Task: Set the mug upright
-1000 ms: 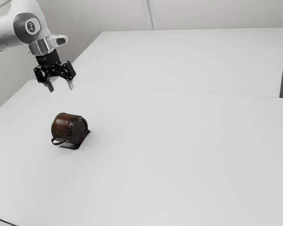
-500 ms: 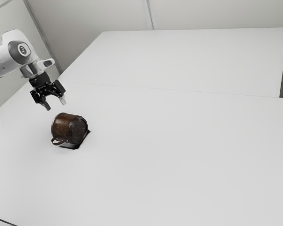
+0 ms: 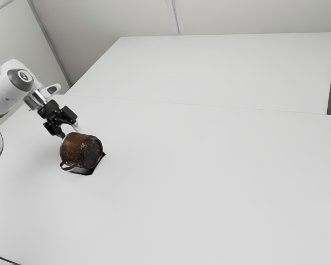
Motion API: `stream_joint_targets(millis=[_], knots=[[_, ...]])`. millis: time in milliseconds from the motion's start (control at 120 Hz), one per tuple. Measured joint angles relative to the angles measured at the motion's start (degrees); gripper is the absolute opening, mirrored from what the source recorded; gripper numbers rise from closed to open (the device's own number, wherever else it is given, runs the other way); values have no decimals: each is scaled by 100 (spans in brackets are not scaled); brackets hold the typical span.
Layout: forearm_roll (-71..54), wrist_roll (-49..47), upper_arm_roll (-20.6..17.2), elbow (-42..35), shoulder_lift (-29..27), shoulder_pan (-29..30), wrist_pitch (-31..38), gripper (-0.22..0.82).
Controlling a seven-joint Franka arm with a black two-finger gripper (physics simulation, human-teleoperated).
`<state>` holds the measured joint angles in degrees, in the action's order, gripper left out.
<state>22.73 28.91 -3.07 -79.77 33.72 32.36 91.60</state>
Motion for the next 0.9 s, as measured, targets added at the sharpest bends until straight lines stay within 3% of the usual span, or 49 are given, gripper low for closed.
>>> stream_joint_targets(millis=[483,708,900], knots=[[1599,612,-70,-272,114,147,-192,58],[1831,738,-85,-279,78,150,-363,10],[1809,808,-121,-278,9,157,-404,-9]])
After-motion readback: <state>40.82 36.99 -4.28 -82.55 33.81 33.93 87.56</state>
